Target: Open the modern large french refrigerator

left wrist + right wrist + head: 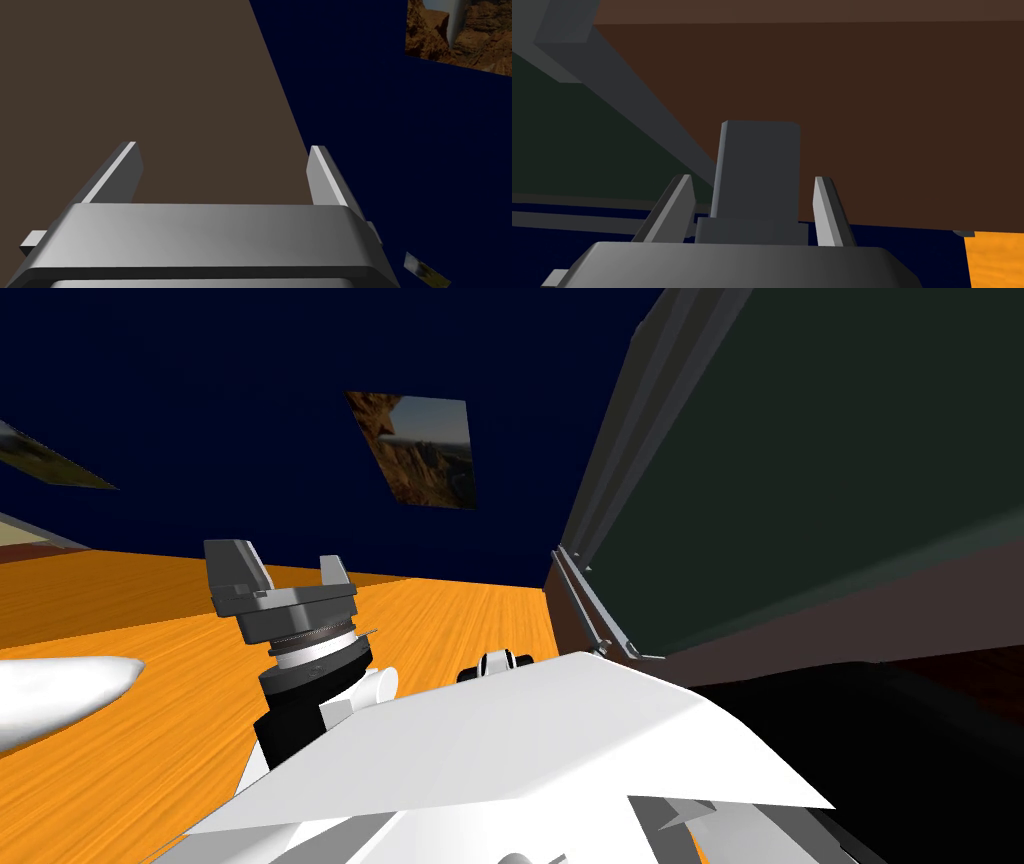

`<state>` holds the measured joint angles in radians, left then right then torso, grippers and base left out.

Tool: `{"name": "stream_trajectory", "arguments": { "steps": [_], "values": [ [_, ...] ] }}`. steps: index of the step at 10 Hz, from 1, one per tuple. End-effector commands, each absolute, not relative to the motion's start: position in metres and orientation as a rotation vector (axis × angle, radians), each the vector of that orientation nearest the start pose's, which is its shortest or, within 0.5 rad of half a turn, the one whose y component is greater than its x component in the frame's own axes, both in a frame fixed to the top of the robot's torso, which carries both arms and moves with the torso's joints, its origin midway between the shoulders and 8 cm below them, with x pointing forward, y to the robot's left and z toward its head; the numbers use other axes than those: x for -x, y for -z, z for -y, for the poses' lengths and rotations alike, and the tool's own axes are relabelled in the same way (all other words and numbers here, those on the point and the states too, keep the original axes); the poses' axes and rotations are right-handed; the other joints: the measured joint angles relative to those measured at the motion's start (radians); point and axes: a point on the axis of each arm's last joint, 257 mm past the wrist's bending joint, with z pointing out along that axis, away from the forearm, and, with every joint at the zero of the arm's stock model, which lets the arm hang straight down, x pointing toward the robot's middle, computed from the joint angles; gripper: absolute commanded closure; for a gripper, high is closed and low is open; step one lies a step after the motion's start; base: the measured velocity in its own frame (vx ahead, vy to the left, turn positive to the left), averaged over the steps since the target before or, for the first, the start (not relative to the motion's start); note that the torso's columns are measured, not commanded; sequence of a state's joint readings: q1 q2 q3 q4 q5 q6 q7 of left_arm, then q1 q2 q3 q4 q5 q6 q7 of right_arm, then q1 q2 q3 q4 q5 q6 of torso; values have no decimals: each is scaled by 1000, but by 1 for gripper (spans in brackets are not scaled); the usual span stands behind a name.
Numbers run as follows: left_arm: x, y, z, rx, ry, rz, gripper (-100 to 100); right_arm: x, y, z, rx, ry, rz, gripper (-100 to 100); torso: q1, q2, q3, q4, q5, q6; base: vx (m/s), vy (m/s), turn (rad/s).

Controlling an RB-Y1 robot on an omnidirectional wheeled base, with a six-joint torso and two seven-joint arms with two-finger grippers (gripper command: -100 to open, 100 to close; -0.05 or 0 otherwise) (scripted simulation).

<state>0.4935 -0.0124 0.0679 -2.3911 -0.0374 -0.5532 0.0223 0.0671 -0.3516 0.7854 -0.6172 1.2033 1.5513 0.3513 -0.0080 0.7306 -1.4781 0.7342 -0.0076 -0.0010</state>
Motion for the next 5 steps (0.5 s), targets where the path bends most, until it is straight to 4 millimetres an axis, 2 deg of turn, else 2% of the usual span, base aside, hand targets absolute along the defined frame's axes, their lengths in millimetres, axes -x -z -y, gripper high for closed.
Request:
{"name": "stream_trajectory", "arguments": {
  "steps": [1, 3, 4, 5],
  "values": [
    [-306, -84, -286, 500, 1268, -503, 0, -164, 431, 515, 411, 1991, -1931, 100, -1, 1, 1, 1, 0, -3, 85, -25, 2],
    [-306, -84, -286, 500, 1268, -503, 0, -171, 428, 512, 435, 1984, -1901, 100, -5, 1, 2, 0, -5, 0, 56, -18, -20],
    [-306, -84, -286, 500, 1268, -503, 0, -147, 433, 507, 405, 1988, -1927, 100, -5, 3, 4, 1, -4, -3, 71, -25, 6],
    [-306, -84, -286, 500, 1268, -503, 0, -150, 430, 508, 443, 2000, -1900, 100, -5, 1, 3, -1, -6, 0, 79, -15, -13]
  ]
}}
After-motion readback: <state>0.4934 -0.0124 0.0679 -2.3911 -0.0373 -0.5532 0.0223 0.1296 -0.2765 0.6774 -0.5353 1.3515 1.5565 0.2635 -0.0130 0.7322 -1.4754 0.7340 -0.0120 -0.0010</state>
